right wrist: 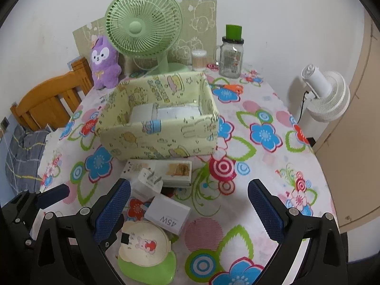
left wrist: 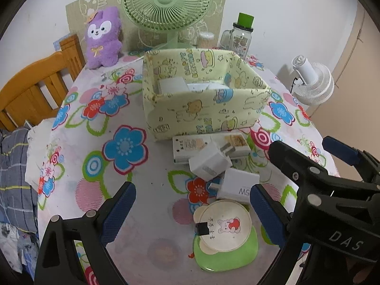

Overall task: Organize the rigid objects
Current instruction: 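Withdraw both open tools from the basket toward the remaining items, then close the right tool on the white square charger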

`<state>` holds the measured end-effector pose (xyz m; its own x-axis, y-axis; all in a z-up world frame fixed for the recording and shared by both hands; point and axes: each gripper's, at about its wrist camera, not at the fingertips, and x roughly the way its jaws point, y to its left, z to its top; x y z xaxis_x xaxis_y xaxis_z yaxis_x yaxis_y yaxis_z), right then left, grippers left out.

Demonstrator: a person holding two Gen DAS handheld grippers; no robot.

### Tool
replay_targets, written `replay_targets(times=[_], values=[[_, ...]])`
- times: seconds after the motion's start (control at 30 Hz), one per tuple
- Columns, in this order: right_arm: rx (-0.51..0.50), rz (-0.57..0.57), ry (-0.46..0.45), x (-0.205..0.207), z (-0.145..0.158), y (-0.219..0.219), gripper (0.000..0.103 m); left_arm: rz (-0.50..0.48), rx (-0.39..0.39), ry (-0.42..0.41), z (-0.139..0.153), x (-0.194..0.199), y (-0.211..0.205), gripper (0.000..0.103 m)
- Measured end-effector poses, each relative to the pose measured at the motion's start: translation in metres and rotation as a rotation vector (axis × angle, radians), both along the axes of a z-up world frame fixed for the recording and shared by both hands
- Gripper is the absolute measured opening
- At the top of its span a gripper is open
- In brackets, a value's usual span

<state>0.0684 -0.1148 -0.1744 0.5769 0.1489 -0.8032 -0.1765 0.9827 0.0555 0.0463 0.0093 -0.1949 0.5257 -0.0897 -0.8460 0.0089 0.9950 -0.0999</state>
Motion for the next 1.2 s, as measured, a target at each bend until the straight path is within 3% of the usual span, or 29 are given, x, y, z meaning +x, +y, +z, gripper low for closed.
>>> replay_targets(times=[1.2], values=[[-0.043,-0.048,0.124,-0.008,-0.073,-0.027,0.100,-0.064,0.008,0.098,-0.070,0.001,-0.036,0.099]])
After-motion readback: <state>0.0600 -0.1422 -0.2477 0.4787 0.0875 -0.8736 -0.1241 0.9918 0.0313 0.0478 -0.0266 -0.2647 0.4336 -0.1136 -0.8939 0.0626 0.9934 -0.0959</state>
